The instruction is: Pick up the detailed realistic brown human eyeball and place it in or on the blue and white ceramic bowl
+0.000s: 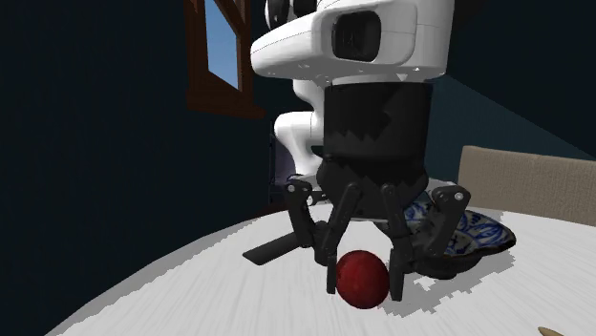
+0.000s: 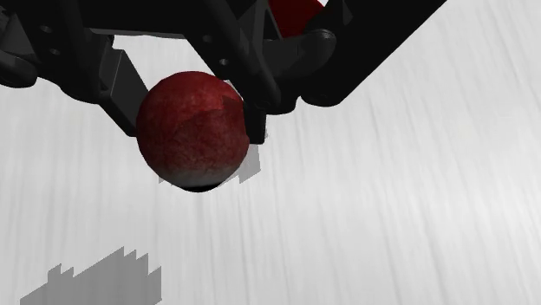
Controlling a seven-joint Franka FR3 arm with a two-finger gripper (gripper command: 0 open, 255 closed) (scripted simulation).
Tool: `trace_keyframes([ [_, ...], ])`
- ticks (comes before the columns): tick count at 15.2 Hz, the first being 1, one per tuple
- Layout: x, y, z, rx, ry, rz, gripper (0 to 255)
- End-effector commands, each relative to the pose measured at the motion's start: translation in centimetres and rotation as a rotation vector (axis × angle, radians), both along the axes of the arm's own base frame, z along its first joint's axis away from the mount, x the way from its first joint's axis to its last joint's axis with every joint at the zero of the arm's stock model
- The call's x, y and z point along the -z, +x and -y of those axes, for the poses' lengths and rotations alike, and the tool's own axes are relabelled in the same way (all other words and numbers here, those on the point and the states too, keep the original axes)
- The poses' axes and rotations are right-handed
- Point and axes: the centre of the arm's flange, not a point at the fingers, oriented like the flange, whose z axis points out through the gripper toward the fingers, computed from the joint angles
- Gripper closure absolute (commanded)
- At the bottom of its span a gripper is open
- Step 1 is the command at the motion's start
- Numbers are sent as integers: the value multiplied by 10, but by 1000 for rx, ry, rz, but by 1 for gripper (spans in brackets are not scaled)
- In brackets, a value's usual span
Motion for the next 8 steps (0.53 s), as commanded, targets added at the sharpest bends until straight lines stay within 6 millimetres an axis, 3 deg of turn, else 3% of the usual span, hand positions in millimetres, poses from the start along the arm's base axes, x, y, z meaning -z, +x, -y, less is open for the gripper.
trace_keyframes([
  [1,-11,0,0,0,0,-1,255],
  [8,-48,0,0,0,0,-1,255],
])
